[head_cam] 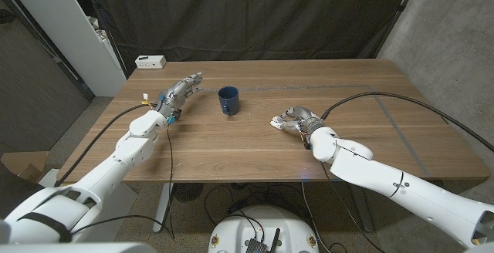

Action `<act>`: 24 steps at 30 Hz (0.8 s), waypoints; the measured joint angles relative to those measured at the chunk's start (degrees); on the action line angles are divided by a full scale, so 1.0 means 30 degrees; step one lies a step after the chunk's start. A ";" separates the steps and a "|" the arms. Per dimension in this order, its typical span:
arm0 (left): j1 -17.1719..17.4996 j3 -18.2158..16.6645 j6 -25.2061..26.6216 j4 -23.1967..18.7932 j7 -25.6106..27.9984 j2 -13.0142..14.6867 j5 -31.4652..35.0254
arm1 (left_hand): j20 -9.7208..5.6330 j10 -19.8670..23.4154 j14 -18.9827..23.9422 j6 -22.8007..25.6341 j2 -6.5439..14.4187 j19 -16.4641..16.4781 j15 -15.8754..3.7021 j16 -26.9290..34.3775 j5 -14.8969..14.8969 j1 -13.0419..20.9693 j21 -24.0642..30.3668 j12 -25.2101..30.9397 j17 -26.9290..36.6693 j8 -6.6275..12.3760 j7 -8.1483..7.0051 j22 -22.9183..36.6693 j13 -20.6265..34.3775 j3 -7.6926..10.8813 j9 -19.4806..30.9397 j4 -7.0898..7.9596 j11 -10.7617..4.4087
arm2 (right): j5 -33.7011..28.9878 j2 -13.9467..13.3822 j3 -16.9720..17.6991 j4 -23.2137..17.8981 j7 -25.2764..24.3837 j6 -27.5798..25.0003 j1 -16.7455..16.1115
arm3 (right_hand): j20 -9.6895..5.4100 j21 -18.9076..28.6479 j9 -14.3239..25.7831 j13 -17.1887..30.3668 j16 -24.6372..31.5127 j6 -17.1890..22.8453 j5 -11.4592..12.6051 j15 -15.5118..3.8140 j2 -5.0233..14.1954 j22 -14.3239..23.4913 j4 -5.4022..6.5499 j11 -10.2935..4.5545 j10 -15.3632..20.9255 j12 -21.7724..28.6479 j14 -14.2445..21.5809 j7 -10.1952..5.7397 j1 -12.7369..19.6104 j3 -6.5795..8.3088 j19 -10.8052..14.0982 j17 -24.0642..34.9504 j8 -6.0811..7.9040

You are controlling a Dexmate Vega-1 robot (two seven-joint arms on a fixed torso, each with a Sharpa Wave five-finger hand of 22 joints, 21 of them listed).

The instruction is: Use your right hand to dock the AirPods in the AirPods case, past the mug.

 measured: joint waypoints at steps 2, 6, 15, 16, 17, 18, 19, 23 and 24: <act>0.0054 -0.0004 0.0043 -0.0094 0.0059 0.0010 0.0004 | 0.0000 0.0000 0.0000 0.0000 0.0000 -0.0001 0.0000 0.0000 0.0000 0.0000 0.0000 0.0000 -0.0001 0.0000 0.0000 0.0000 0.0001 0.0000 0.0000 0.0000 0.0000 | -0.0039 -0.0057 0.0051 -0.0083 0.0131 -0.0116 -0.0032 | -0.0001 0.0000 0.0000 0.0000 0.0000 0.0000 0.0000 -0.0001 -0.0021 0.0000 0.0000 0.0001 0.0000 0.0000 0.0000 0.0000 -0.0020 0.0000 0.0000 0.0000 0.0000; 0.0222 -0.0017 0.0090 -0.0377 0.0168 0.0069 0.0021 | 0.0000 0.0000 0.0000 0.0000 0.0000 -0.0001 0.0000 0.0000 0.0000 0.0000 0.0000 0.0000 -0.0002 0.0000 0.0000 0.0000 0.0002 0.0000 0.0000 0.0000 0.0000 | -0.0082 -0.0120 0.0133 -0.0179 0.0429 -0.0378 -0.0076 | 0.0059 0.0000 -0.0081 -0.0001 0.0000 -0.0001 0.0000 0.0000 -0.0021 0.0000 0.0000 0.0002 0.0002 0.0000 0.0000 0.0001 -0.0020 0.0001 -0.0059 0.0000 -0.0116; 0.0510 -0.0057 0.0292 -0.0907 0.0527 0.0168 0.0069 | -0.0001 0.0000 0.0000 0.0097 0.0000 -0.0001 0.0000 0.0000 0.0000 0.0000 0.0000 -0.0001 -0.0002 0.0000 -0.0097 0.0000 0.0003 0.0000 0.0000 0.0001 0.0000 | -0.0129 -0.0134 0.0298 -0.0103 0.0727 -0.0330 -0.0133 | 0.0059 -0.0001 -0.0088 -0.0002 0.0000 -0.0002 0.0000 0.0000 0.0082 0.0001 0.0001 0.0005 0.0004 0.0000 0.0000 0.0001 -0.0123 0.0001 -0.0059 0.0090 -0.0258; 0.0534 -0.0061 0.0292 -0.0942 0.0527 0.0180 0.0069 | -0.0001 0.0000 0.0000 0.0097 0.0000 -0.0001 0.0001 0.0000 0.0000 0.0000 0.0000 -0.0001 -0.0002 0.0000 -0.0097 0.0000 0.0003 0.0000 -0.0001 0.0001 0.0000 | -0.0139 -0.0134 0.0298 -0.0103 0.0740 -0.0282 -0.0133 | 0.0059 -0.0001 -0.0088 -0.0002 0.0000 -0.0002 0.0000 0.0000 0.0083 0.0001 0.0001 0.0005 0.0004 0.0000 0.0001 0.0001 -0.0123 0.0001 -0.0058 0.0090 -0.0258; 0.0542 -0.0061 0.0320 -0.0952 0.0577 0.0182 0.0073 | -0.0001 0.0000 0.0000 0.0097 0.0000 0.0000 0.0000 0.0000 0.0000 0.0000 0.0000 -0.0001 -0.0002 0.0000 -0.0097 0.0000 0.0003 0.0000 0.0000 0.0001 0.0000 | -0.0161 -0.0097 0.0310 -0.0033 0.0753 -0.0206 -0.0136 | 0.0059 -0.0001 -0.0117 -0.0003 0.0000 -0.0002 0.0000 0.0000 0.0083 0.0004 0.0001 0.0055 0.0055 0.0000 0.0001 0.0002 -0.0123 0.0001 -0.0059 0.0090 -0.0330; 0.0572 -0.0064 0.0320 -0.0990 0.0577 0.0189 0.0073 | -0.0001 0.0000 0.0000 0.0097 0.0000 -0.0001 0.0000 0.0000 0.0000 0.0000 0.0000 -0.0001 -0.0002 0.0000 -0.0096 0.0000 0.0003 0.0000 0.0000 0.0000 0.0000 | -0.0175 -0.0097 0.0310 -0.0033 0.0758 -0.0160 -0.0136 | 0.0059 -0.0001 -0.0152 -0.0003 0.0000 -0.0002 0.0000 -0.0001 0.0082 0.0007 0.0001 0.0051 0.0051 0.0000 0.0001 0.0001 -0.0123 0.0001 -0.0058 0.0090 -0.0329; 0.0591 -0.0065 0.0320 -0.1017 0.0577 0.0190 0.0073 | -0.0001 0.0000 0.0000 0.0097 0.0000 -0.0001 0.0000 0.0000 0.0000 0.0000 0.0000 -0.0002 -0.0002 0.0000 -0.0097 0.0000 0.0003 0.0000 0.0000 0.0001 0.0000 | -0.0195 -0.0097 0.0310 -0.0033 0.0764 -0.0082 -0.0136 | 0.0060 0.0000 -0.0175 -0.0002 0.0000 -0.0002 0.0000 0.0000 0.0083 0.0009 0.0001 0.0051 0.0052 0.0000 0.0001 0.0002 -0.0123 0.0001 -0.0058 0.0090 -0.0329; 0.0607 -0.0066 0.0363 -0.1035 0.0649 0.0192 0.0079 | -0.0001 0.0000 0.0000 0.0096 0.0000 -0.0001 0.0000 0.0000 0.0000 0.0000 -0.0072 -0.0003 -0.0003 0.0000 -0.0097 0.0000 0.0003 0.0000 0.0000 0.0001 0.0000 | -0.0276 -0.0003 0.0336 0.0133 0.0798 0.0222 -0.0163 | 0.0060 0.0000 -0.0177 0.0067 0.0000 -0.0003 -0.0001 0.0000 0.0082 0.0010 0.0001 -0.0022 0.0126 0.0000 0.0001 0.0002 -0.0122 0.0002 -0.0058 0.0160 -0.0402; 0.0609 -0.0067 0.0364 -0.1035 0.0651 0.0190 0.0080 | 0.0005 0.0000 0.0000 0.0097 0.0000 0.0005 0.0001 0.0000 0.0000 0.0000 -0.0072 -0.0003 -0.0003 0.0000 -0.0097 0.0000 0.0003 -0.0001 0.0000 0.0001 0.0000 | -0.0299 0.0062 0.0341 0.0231 0.0813 0.0295 -0.0168 | 0.0060 0.0000 -0.0177 0.0089 0.0000 -0.0003 0.0000 0.0000 0.0113 0.0011 0.0001 -0.0031 0.0135 0.0000 0.0001 0.0002 -0.0091 0.0002 -0.0059 0.0179 -0.0403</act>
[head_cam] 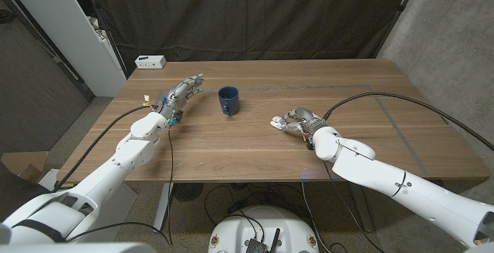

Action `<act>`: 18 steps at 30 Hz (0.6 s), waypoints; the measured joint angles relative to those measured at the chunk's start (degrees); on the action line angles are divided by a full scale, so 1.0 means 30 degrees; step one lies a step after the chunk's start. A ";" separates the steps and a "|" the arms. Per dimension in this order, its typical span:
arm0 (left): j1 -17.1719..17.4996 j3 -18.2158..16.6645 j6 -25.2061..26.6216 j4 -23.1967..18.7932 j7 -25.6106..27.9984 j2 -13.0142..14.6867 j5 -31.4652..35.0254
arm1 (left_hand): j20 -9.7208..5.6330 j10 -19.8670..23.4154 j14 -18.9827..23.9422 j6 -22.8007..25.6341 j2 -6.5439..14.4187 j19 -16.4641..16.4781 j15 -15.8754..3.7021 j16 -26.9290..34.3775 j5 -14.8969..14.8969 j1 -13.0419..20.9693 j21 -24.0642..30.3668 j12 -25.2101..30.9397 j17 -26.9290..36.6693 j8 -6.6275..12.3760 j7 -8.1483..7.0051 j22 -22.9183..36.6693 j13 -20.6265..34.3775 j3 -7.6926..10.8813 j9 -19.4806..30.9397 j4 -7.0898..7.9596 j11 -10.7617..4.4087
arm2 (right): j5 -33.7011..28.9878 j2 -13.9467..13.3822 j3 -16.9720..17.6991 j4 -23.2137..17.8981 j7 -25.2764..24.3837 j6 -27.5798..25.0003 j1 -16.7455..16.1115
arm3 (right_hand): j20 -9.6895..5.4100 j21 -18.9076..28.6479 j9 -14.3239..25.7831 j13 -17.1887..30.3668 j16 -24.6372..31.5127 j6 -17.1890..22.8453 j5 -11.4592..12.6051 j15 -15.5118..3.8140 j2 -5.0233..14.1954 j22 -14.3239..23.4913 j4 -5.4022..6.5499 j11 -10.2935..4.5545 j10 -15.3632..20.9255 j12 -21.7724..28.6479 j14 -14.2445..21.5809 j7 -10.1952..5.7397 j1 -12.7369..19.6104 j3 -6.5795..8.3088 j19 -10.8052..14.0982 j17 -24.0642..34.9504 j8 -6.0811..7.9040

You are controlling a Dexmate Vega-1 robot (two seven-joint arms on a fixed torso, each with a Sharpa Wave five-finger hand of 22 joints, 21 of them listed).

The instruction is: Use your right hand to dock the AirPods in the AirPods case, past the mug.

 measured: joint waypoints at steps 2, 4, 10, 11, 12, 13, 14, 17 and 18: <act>0.0000 0.0000 0.0000 0.0004 0.0000 -0.0011 0.0000 | 0.0031 0.0000 0.0000 0.0000 0.0000 0.0031 0.0000 0.0000 0.0000 0.0000 0.0000 -0.0001 0.0000 0.0000 0.0000 0.0000 0.0001 0.0000 0.0000 0.0000 0.0000 | -0.0030 0.0000 0.0000 0.0000 0.0027 0.0074 0.0000 | 0.0000 0.0000 0.0000 0.0001 0.0118 0.0058 0.0000 0.0000 0.0077 0.0000 -0.0058 0.0000 0.0000 0.0000 0.0000 0.0057 0.0077 -0.0058 0.0000 0.0000 0.0000; 0.0000 0.0000 0.0000 0.0046 0.0002 -0.0054 0.0000 | 0.0031 0.0000 0.0000 0.0000 0.0000 0.0031 0.0000 0.0000 0.0000 0.0000 0.0000 -0.0001 -0.0001 0.0000 0.0001 0.0000 0.0000 0.0000 0.0000 0.0000 0.0000 | -0.0071 0.0041 0.0001 0.0054 0.0120 0.0164 0.0000 | 0.0000 0.0000 0.0001 0.0001 0.0150 0.0170 0.0000 0.0000 0.0124 0.0000 -0.0057 -0.0037 0.0037 0.0000 0.0000 0.0038 0.0124 -0.0057 0.0000 0.0001 0.0000; 0.0000 0.0000 0.0000 0.0086 -0.0003 -0.0081 -0.0003 | 0.0030 0.0000 0.0000 -0.0001 0.0000 0.0030 0.0000 0.0000 0.0000 0.0000 0.0000 -0.0002 -0.0002 0.0000 0.0001 0.0000 0.0001 0.0000 0.0000 0.0000 0.0000 | -0.0158 0.0217 -0.0065 0.0175 0.0410 0.0078 0.0190 | 0.0000 -0.0009 -0.0089 -0.0001 0.0150 0.0880 0.0000 0.0000 0.0402 -0.0003 0.0012 -0.0098 0.0098 0.0000 0.0001 0.0072 -0.0156 -0.0124 -0.0003 0.0090 0.0000; 0.0000 0.0000 0.0000 0.0091 -0.0001 -0.0086 -0.0005 | 0.0030 0.0001 0.0000 0.0000 0.0000 0.0030 0.0000 0.0000 0.0000 0.0000 0.0000 -0.0002 -0.0002 0.0000 0.0000 0.0001 0.0001 0.0000 0.0000 0.0000 0.0000 | -0.0168 0.0230 -0.0077 0.0179 0.0473 -0.0006 0.0212 | -0.0057 -0.0009 -0.0088 -0.0001 0.0150 0.0925 0.0000 -0.0007 0.0400 -0.0004 0.0024 -0.0098 0.0098 0.0000 -0.0006 0.0035 -0.0154 -0.0135 -0.0060 0.0091 0.0000; 0.0000 0.0000 0.0000 0.0092 -0.0001 -0.0086 -0.0005 | 0.0030 0.0000 0.0000 -0.0001 0.0000 0.0030 0.0000 0.0000 0.0000 0.0000 0.0000 -0.0002 -0.0002 -0.0001 0.0000 0.0000 0.0001 0.0000 0.0000 0.0000 0.0000 | -0.0171 0.0230 -0.0077 0.0179 0.0492 -0.0033 0.0212 | -0.0099 -0.0009 -0.0088 -0.0001 0.0150 0.1027 0.0000 -0.0083 0.0457 -0.0004 0.0024 -0.0098 0.0098 0.0000 -0.0083 0.0078 -0.0097 -0.0135 -0.0103 0.0091 0.0001; 0.0003 0.0000 0.0000 0.0097 0.0001 -0.0092 -0.0011 | 0.0030 0.0000 0.0000 -0.0001 0.0000 0.0030 0.0000 0.0000 0.0000 0.0000 0.0000 -0.0002 -0.0002 0.0000 0.0001 0.0000 0.0002 0.0000 0.0000 0.0000 0.0000 | -0.0179 0.0261 -0.0103 0.0190 0.0565 -0.0138 0.0272 | -0.0101 -0.0009 -0.0089 -0.0001 0.0150 0.1131 0.0000 -0.0102 0.0501 -0.0004 0.0024 -0.0142 0.0142 0.0000 -0.0102 0.0097 -0.0053 -0.0135 -0.0104 0.0090 0.0000; 0.0005 0.0000 0.0001 0.0107 0.0005 -0.0097 -0.0017 | 0.0030 0.0000 0.0000 -0.0001 0.0000 0.0030 0.0000 0.0000 0.0000 0.0000 0.0001 -0.0002 -0.0002 0.0000 0.0000 0.0000 0.0002 0.0000 0.0000 0.0000 0.0000 | -0.0183 0.0290 -0.0135 0.0201 0.0617 -0.0215 0.0335 | -0.0101 -0.0009 -0.0089 -0.0002 0.0149 0.1177 0.0000 -0.0102 0.0560 -0.0004 0.0024 -0.0156 0.0156 0.0010 -0.0102 0.0051 -0.0111 -0.0135 -0.0104 0.0090 0.0000; 0.0004 0.0000 0.0001 0.0130 0.0004 -0.0108 -0.0022 | 0.0030 0.0000 0.0000 0.0000 0.0000 0.0030 0.0000 0.0000 0.0000 0.0000 0.0001 -0.0002 -0.0003 0.0000 0.0000 0.0000 0.0002 0.0000 0.0000 0.0000 0.0000 | -0.0190 0.0336 -0.0216 0.0226 0.0739 -0.0373 0.0475 | -0.0101 -0.0008 -0.0177 -0.0003 0.0222 0.1246 0.0000 -0.0102 0.0603 -0.0002 0.0024 -0.0156 0.0156 0.0076 -0.0102 0.0119 -0.0154 -0.0135 -0.0103 0.0176 0.0000; 0.0004 0.0000 0.0001 0.0141 0.0004 -0.0111 -0.0022 | 0.0030 0.0000 0.0000 0.0000 0.0000 0.0030 0.0000 0.0000 0.0000 0.0000 0.0001 -0.0003 -0.0003 0.0000 0.0000 0.0000 0.0002 0.0000 0.0000 0.0000 0.0000 | -0.0194 0.0336 -0.0216 0.0226 0.0835 -0.0501 0.0475 | -0.0101 -0.0008 -0.0177 -0.0003 0.0260 0.1322 0.0000 -0.0102 0.0694 -0.0002 0.0025 -0.0156 0.0157 0.0076 -0.0102 0.0043 -0.0063 -0.0135 -0.0103 0.0176 0.0000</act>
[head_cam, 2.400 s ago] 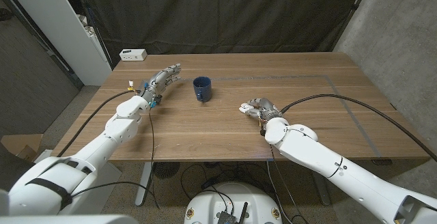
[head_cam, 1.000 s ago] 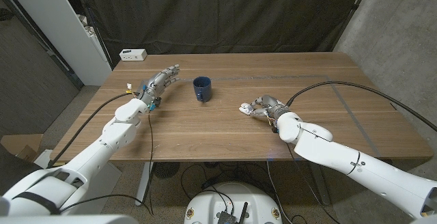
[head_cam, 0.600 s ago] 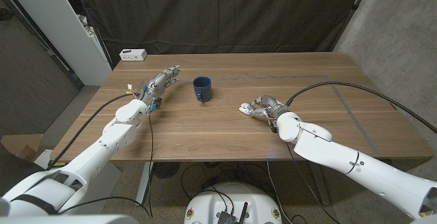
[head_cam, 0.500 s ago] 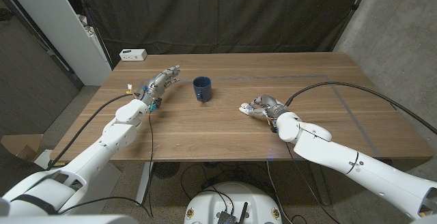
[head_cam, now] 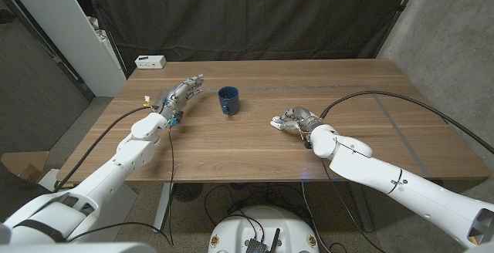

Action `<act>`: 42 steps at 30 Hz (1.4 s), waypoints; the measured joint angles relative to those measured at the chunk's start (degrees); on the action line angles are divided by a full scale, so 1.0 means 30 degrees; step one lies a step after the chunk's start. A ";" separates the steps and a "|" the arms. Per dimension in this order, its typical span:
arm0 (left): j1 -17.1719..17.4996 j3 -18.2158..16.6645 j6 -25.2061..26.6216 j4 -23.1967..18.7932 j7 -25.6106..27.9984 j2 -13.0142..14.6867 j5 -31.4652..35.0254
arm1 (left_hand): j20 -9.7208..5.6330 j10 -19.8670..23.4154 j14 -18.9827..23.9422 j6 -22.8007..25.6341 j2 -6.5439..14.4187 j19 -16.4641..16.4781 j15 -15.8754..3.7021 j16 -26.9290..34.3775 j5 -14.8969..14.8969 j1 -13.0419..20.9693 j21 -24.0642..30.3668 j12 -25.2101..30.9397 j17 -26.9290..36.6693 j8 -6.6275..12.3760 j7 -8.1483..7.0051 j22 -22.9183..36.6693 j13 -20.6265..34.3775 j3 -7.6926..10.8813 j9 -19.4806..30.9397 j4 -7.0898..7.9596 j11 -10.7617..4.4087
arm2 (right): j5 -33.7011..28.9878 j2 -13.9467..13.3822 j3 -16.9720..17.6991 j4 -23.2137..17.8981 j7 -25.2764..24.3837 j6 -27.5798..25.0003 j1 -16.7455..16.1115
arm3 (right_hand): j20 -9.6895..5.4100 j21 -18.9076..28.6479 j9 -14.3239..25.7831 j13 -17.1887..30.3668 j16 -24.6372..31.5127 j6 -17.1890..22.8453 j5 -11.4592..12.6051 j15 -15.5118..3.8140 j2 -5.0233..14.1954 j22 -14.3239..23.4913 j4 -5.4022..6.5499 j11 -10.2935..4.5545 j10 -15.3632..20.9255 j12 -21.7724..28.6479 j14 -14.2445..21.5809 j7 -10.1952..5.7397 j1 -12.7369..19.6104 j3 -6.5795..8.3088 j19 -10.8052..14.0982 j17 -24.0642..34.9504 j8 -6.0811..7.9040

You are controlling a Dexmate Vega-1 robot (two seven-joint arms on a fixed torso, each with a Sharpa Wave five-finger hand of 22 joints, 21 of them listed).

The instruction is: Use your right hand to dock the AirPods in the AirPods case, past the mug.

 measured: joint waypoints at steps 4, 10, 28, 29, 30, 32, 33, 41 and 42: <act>-0.0012 0.0021 0.0091 0.0024 0.0001 -0.0008 -0.0002 | 0.0000 0.0000 0.0000 0.0100 0.0096 0.0000 0.0000 0.0000 0.0000 -0.0096 -0.0073 0.0000 0.0001 0.0000 0.0101 0.0000 0.0000 0.0000 0.0000 0.0000 0.0000 | -0.0004 0.0054 -0.0177 0.0062 0.0227 -0.0319 0.0293 | -0.0001 -0.0001 0.0003 0.0000 0.0000 0.0012 0.0000 0.0000 0.0065 0.0000 0.0000 -0.0103 0.0102 0.0000 0.0000 -0.0012 0.0065 0.0001 0.0000 0.0000 0.0000; -0.0129 0.0065 0.0164 0.0110 -0.0019 -0.0022 -0.0003 | -0.0001 0.0000 0.0000 0.0104 0.0100 -0.0001 0.0000 0.0000 0.0000 -0.0100 -0.0073 0.0000 0.0000 0.0000 0.0104 0.0000 0.0001 0.0000 0.0000 0.0000 0.0000 | -0.0007 0.0073 -0.0398 0.0093 0.0623 -0.0851 0.0643 | -0.0105 -0.0001 -0.0088 -0.0001 -0.0001 0.0010 0.0000 0.0102 0.0084 -0.0005 -0.0053 -0.0102 0.0102 0.0000 -0.0103 -0.0011 0.0084 -0.0053 -0.0099 -0.0001 -0.0077; -0.0158 0.0105 0.0284 0.0074 -0.0043 -0.0061 -0.0015 | -0.0002 -0.0071 0.0000 0.0103 -0.0003 -0.0002 0.0000 0.0000 0.0000 -0.0203 -0.0149 -0.0001 -0.0002 -0.0146 0.0104 0.0000 0.0002 0.0000 0.0000 0.0000 0.0071 | 0.0975 -0.0094 0.0096 0.0234 0.0495 0.0022 0.0515 | -0.0167 -0.0002 -0.0032 -0.0004 0.0501 0.1394 -0.0090 0.0035 0.0234 -0.0014 -0.0052 -0.0258 0.1129 0.0280 0.0470 0.0380 -0.0067 -0.0366 0.0051 0.0072 -0.0076; -0.0145 0.0104 0.0286 0.0049 -0.0017 -0.0062 -0.0016 | -0.0002 -0.0071 0.0000 0.0103 -0.0003 -0.0002 0.0000 0.0000 0.0000 -0.0203 -0.0148 -0.0001 -0.0003 -0.0146 0.0104 0.0000 0.0002 0.0000 0.0000 0.0000 0.0071 | 0.1131 -0.0104 0.0228 0.0249 0.0388 0.0256 0.0390 | -0.0137 -0.0003 -0.0033 -0.0004 0.0501 0.1394 -0.0089 0.0048 0.0234 -0.0016 -0.0051 -0.0322 0.1209 0.0280 0.0564 0.0380 -0.0067 -0.0366 0.0082 0.0072 -0.0077; -0.0140 0.0104 0.0292 0.0035 0.0008 -0.0061 -0.0016 | -0.0002 -0.0071 0.0000 0.0103 -0.0003 -0.0002 0.0000 0.0000 0.0000 -0.0203 -0.0149 -0.0001 -0.0002 -0.0146 0.0104 0.0000 0.0002 0.0000 0.0001 0.0000 0.0071 | 0.1279 -0.0115 0.0472 0.0272 0.0276 0.0479 0.0185 | -0.0136 -0.0003 -0.0033 -0.0004 0.0501 0.1394 -0.0089 0.0033 0.0234 -0.0018 -0.0051 -0.0337 0.1229 0.0280 0.0584 0.0380 -0.0067 -0.0366 0.0081 0.0074 -0.0076; -0.0135 0.0105 0.0292 0.0024 0.0008 -0.0063 -0.0016 | -0.0002 -0.0071 0.0000 0.0103 -0.0003 -0.0002 0.0000 0.0000 0.0000 -0.0203 -0.0148 -0.0001 -0.0002 -0.0145 0.0104 0.0000 0.0001 0.0000 0.0000 0.0000 0.0071 | 0.1493 -0.0115 0.0472 0.0272 0.0112 0.0788 0.0185 | -0.0237 0.0032 -0.0033 -0.0004 0.0501 0.1393 -0.0089 0.0034 0.0234 -0.0023 -0.0058 -0.0337 0.1229 0.0280 0.0585 0.0380 -0.0066 -0.0372 0.0182 0.0082 -0.0076; -0.0136 0.0106 0.0292 0.0022 0.0008 -0.0069 -0.0016 | -0.0002 -0.0071 0.0000 0.0103 -0.0003 -0.0002 0.0000 0.0000 0.0000 -0.0203 -0.0148 -0.0001 -0.0002 -0.0146 0.0104 0.0000 0.0002 0.0000 0.0000 0.0000 0.0071 | 0.1653 -0.0115 0.0472 0.0272 -0.0021 0.0998 0.0185 | -0.0236 0.0119 -0.0033 -0.0005 0.0500 0.1394 -0.0089 0.0034 0.0234 -0.0031 -0.0108 -0.0337 0.1229 0.0280 0.0584 0.0380 -0.0066 -0.0422 0.0181 0.0087 -0.0076; -0.0212 0.0173 0.0353 0.0023 0.0075 -0.0127 0.0044 | -0.0002 -0.0071 0.0000 0.0102 -0.0002 -0.0003 0.0000 0.0000 0.0000 -0.0202 -0.0148 -0.0001 -0.0003 -0.0146 0.0103 0.0001 0.0002 0.0000 0.0000 0.0000 0.0070 | 0.2440 -0.0166 0.1750 0.0393 -0.0365 0.1790 -0.0905 | -0.0237 0.0130 -0.0035 -0.0006 0.0603 0.0575 -0.0085 0.0051 0.0233 -0.0048 -0.0184 -0.0223 0.0878 0.0125 0.0306 0.0156 -0.0066 -0.0498 0.0180 0.0041 -0.0625; -0.0224 0.0181 0.0356 0.0028 0.0075 -0.0139 0.0061 | -0.0002 -0.0070 0.0000 0.0103 -0.0002 -0.0003 0.0000 0.0000 0.0001 -0.0202 -0.0148 -0.0001 -0.0002 -0.0145 0.0104 0.0000 0.0002 0.0000 0.0000 0.0000 0.0070 | 0.2484 -0.0224 0.1833 0.0369 -0.0364 0.1801 -0.0974 | -0.0220 0.0128 -0.0035 -0.0005 0.0487 0.0418 -0.0085 0.0037 0.0233 -0.0057 -0.0184 -0.0231 0.0752 0.0070 0.0240 0.0101 -0.0066 -0.0498 0.0161 0.0034 -0.0724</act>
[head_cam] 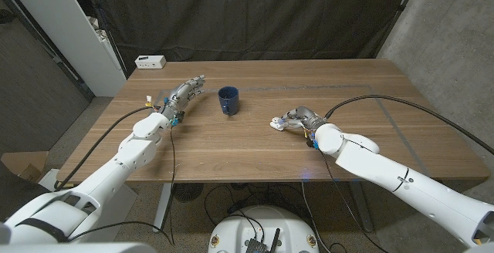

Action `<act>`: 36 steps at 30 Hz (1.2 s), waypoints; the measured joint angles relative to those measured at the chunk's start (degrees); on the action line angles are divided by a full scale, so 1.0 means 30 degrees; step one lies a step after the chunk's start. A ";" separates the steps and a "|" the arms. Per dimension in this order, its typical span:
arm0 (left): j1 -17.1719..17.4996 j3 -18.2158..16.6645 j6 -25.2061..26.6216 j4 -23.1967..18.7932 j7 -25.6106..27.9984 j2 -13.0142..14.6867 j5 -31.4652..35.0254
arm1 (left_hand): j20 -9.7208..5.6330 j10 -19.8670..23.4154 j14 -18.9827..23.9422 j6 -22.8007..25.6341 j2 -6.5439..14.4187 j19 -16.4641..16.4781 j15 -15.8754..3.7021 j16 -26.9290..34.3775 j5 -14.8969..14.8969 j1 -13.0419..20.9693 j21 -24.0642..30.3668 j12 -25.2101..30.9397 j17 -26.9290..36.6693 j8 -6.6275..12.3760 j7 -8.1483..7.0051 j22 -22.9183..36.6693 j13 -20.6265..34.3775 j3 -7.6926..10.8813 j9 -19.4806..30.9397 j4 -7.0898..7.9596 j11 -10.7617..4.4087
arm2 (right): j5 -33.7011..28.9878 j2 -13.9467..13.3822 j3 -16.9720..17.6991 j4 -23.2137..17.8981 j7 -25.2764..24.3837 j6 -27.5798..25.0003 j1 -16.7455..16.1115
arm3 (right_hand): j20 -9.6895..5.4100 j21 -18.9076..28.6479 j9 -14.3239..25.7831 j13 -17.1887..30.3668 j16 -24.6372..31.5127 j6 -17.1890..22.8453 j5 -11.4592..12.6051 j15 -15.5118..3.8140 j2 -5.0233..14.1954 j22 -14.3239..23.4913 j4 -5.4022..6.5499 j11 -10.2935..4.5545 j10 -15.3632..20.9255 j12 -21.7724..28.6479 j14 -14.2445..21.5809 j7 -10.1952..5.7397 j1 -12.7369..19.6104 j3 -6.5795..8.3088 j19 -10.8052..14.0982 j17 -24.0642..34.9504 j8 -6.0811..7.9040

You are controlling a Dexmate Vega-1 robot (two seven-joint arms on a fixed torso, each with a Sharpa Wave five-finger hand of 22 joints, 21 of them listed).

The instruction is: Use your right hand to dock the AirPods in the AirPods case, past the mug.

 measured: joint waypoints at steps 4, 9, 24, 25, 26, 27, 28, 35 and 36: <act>-0.0042 0.0028 0.0003 0.0028 0.0000 -0.0032 0.0015 | 0.0000 0.0000 0.0000 -0.0001 0.0000 0.0000 0.0000 0.0000 0.0000 0.0000 0.0000 0.0000 -0.0001 0.0000 0.0000 -0.0001 0.0000 0.0000 0.0000 0.0000 0.0000 | 0.0265 -0.0068 0.0051 -0.0052 0.0160 -0.0002 -0.0029 | 0.0084 -0.0003 -0.0036 -0.0001 -0.0154 -0.0684 0.0002 -0.0002 0.0000 -0.0003 0.0000 0.0132 -0.0381 -0.0160 -0.0274 -0.0013 0.0001 0.0000 -0.0089 -0.0091 -0.0352; -0.0074 0.0052 0.0080 0.0037 0.0020 -0.0035 0.0051 | 0.0000 0.0000 0.0000 0.0000 0.0000 0.0000 0.0000 0.0000 -0.0001 0.0001 0.0000 0.0000 0.0000 0.0000 0.0000 -0.0001 0.0000 0.0000 0.0000 0.0000 -0.0001 | 0.0463 -0.0203 0.0034 -0.0131 0.0357 -0.0124 0.0057 | 0.0179 -0.0075 -0.0052 -0.0002 -0.0303 -0.0836 0.0004 0.0066 -0.0007 0.0018 0.0000 0.0330 -0.0578 -0.0235 -0.0350 -0.0036 -0.0005 0.0001 -0.0189 -0.0171 -0.0498; -0.0109 0.0103 0.0172 -0.0013 0.0089 -0.0054 0.0079 | -0.0001 0.0001 0.0000 -0.0001 0.0001 -0.0001 0.0000 0.0000 0.0000 0.0001 0.0000 0.0000 -0.0001 0.0000 -0.0001 -0.0001 0.0000 0.0000 0.0000 0.0000 -0.0001 | 0.0675 -0.0241 -0.0245 -0.0069 0.0691 -0.0236 0.0320 | 0.0116 -0.0076 -0.0047 0.0096 -0.0452 -0.0759 0.0006 -0.0040 -0.0205 0.0005 0.0000 0.0312 -0.0607 -0.0234 -0.0516 -0.0110 -0.0203 0.0002 -0.0263 -0.0270 -0.0498; -0.0143 0.0111 0.0172 0.0000 0.0089 -0.0063 0.0079 | -0.0001 0.0001 0.0000 0.0000 0.0001 -0.0001 0.0000 0.0000 0.0000 0.0001 0.0000 0.0000 -0.0001 0.0000 -0.0001 -0.0001 0.0001 0.0000 0.0000 0.0000 -0.0001 | 0.0676 -0.0241 -0.0245 -0.0069 0.0712 -0.0231 0.0320 | 0.0116 -0.0076 -0.0047 0.0096 -0.0452 -0.0759 0.0006 -0.0046 -0.0205 0.0003 0.0000 0.0266 -0.0653 -0.0234 -0.0522 -0.0110 -0.0203 0.0001 -0.0263 -0.0273 -0.0498; -0.0171 0.0116 0.0203 0.0028 0.0095 -0.0069 0.0094 | -0.0001 0.0000 0.0000 0.0000 0.0001 0.0000 0.0000 0.0000 -0.0001 0.0001 0.0000 0.0000 -0.0001 0.0000 0.0000 0.0000 0.0001 0.0000 0.0000 0.0000 -0.0001 | 0.0677 -0.0246 -0.0492 0.0037 0.0728 -0.0231 0.0507 | 0.0115 -0.0076 -0.0047 0.0097 -0.0452 -0.0759 0.0006 -0.0055 -0.0266 0.0001 0.0000 0.0265 -0.0653 -0.0234 -0.0531 -0.0110 -0.0142 0.0002 -0.0263 -0.0273 -0.0498; -0.0177 0.0118 0.0203 0.0038 0.0095 -0.0071 0.0094 | -0.0001 0.0001 0.0000 -0.0001 0.0001 -0.0001 0.0000 0.0000 0.0000 0.0001 0.0000 0.0000 -0.0001 0.0000 0.0000 -0.0001 0.0001 0.0000 0.0000 0.0000 -0.0001 | 0.0678 -0.0246 -0.0492 0.0037 0.0741 -0.0231 0.0507 | 0.0114 -0.0076 -0.0046 0.0096 -0.0452 -0.0759 0.0007 -0.0069 -0.0293 -0.0001 -0.0004 0.0265 -0.0653 -0.0234 -0.0545 -0.0110 -0.0114 -0.0002 -0.0263 -0.0273 -0.0498; -0.0198 0.0127 0.0204 0.0074 0.0089 -0.0079 0.0096 | -0.0001 0.0001 0.0000 -0.0001 0.0001 0.0000 0.0000 0.0000 0.0000 0.0001 0.0000 0.0000 -0.0001 0.0000 0.0000 -0.0001 0.0001 0.0000 0.0000 0.0000 -0.0001 | 0.0678 -0.0246 -0.0505 0.0044 0.0759 -0.0232 0.0519 | 0.0114 -0.0076 -0.0047 0.0096 -0.0467 -0.0759 0.0007 -0.0071 -0.0331 -0.0004 -0.0061 0.0266 -0.0653 -0.0234 -0.0546 -0.0109 -0.0076 -0.0059 -0.0263 -0.0273 -0.0498; -0.0387 0.0182 0.0204 0.0373 -0.0060 -0.0180 0.0113 | -0.0001 0.0001 0.0000 -0.0001 0.0001 -0.0001 0.0000 0.0000 0.0000 0.0001 -0.0148 0.0000 -0.0001 0.0000 -0.0001 0.0000 0.0000 0.0000 0.0000 0.0000 -0.0001 | 0.0678 -0.0221 -0.0772 0.0094 0.0923 -0.0426 0.0746 | 0.0087 -0.0078 -0.0143 0.0095 -0.0597 -0.0759 0.0007 -0.0042 -0.0580 0.0012 -0.0157 0.0189 -0.0729 -0.0234 -0.0592 -0.0109 -0.0028 -0.0001 -0.0305 -0.0357 -0.0498; -0.0412 0.0188 0.0204 0.0416 -0.0071 -0.0188 0.0113 | -0.0001 0.0001 0.0000 -0.0001 0.0001 -0.0001 0.0000 0.0000 0.0000 0.0002 -0.0148 -0.0001 -0.0001 0.0000 -0.0001 0.0000 0.0001 0.0000 0.0000 0.0000 -0.0001 | 0.0678 -0.0220 -0.0775 0.0094 0.0927 -0.0431 0.0749 | 0.0121 -0.0078 -0.0144 0.0095 -0.0619 -0.0759 0.0007 -0.0015 -0.0609 0.0012 -0.0162 0.0189 -0.0729 -0.0234 -0.0640 -0.0109 0.0001 0.0005 -0.0347 -0.0358 -0.0498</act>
